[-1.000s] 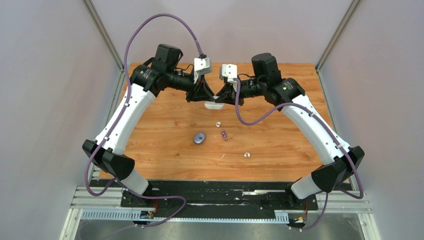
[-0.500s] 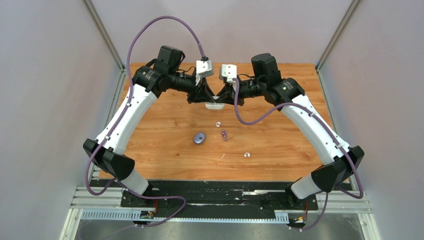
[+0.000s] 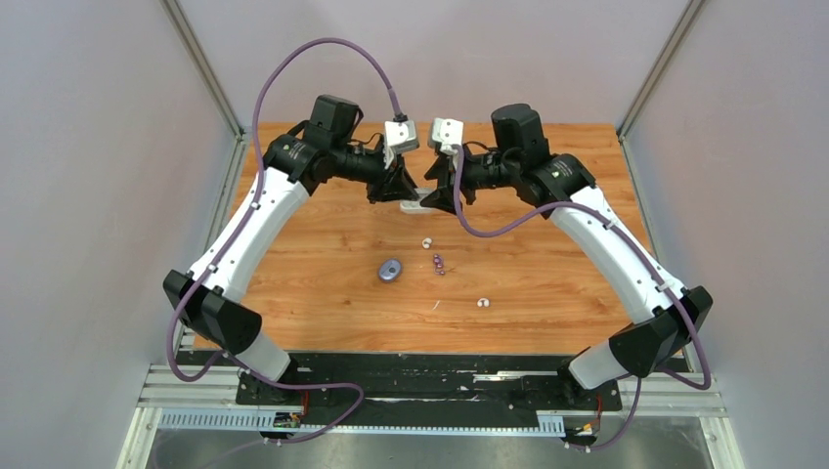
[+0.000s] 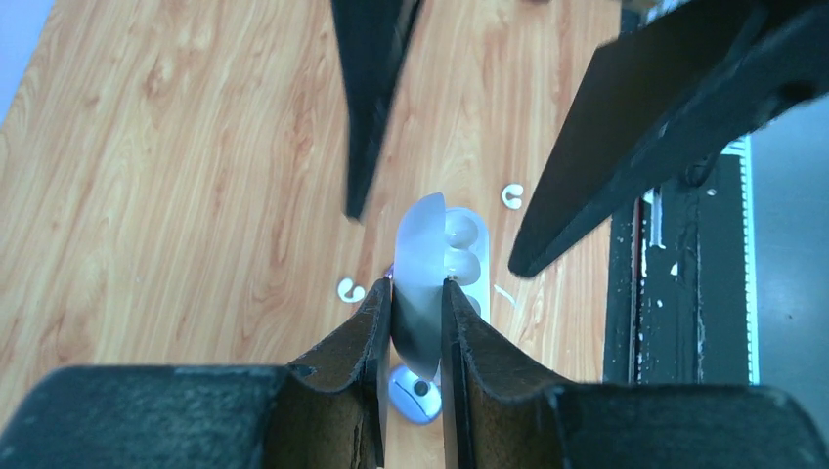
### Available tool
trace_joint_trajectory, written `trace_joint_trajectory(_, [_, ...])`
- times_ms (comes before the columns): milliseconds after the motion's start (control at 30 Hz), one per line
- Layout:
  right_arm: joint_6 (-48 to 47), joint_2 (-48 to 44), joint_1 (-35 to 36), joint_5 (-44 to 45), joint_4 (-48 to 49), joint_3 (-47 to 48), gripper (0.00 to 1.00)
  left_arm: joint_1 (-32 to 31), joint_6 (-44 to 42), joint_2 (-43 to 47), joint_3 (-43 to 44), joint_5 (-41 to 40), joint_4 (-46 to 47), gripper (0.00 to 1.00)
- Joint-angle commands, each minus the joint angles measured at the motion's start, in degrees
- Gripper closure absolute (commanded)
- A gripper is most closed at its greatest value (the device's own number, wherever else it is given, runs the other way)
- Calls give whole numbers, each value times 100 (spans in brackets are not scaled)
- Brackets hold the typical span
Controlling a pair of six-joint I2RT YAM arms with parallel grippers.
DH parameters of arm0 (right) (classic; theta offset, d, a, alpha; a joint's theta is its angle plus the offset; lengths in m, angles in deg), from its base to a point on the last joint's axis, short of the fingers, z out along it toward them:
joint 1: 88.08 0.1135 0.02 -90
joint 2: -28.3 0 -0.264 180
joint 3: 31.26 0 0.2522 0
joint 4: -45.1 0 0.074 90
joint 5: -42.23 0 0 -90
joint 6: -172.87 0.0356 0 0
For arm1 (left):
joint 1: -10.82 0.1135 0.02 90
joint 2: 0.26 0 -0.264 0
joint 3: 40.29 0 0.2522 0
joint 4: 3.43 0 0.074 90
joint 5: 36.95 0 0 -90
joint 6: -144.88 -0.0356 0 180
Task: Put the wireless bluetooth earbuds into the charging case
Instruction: Open the charging case.
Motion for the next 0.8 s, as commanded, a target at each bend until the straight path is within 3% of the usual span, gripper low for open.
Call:
trace_joint_trajectory(0, [1750,-154,-383,355,520,442,40,4,344,525,-399,-385,761,100])
trace_joint_trajectory(133, [2941,-99,-981,-708,673,423,37,4,629,795,-781,-760,1361,100])
trace_joint_trajectory(400, [2823,-376,-1071,-1391,870,-626,38,2,1302,1238,-1376,-1247,2184,100])
trace_joint_trajectory(600, [2342,-344,-1340,-691,863,-1554,48,114,1375,1635,-1876,-1384,2289,100])
trace_joint_trajectory(767, [2610,147,-1368,153,845,-1903,59,612,1558,1948,-2317,-1412,2205,100])
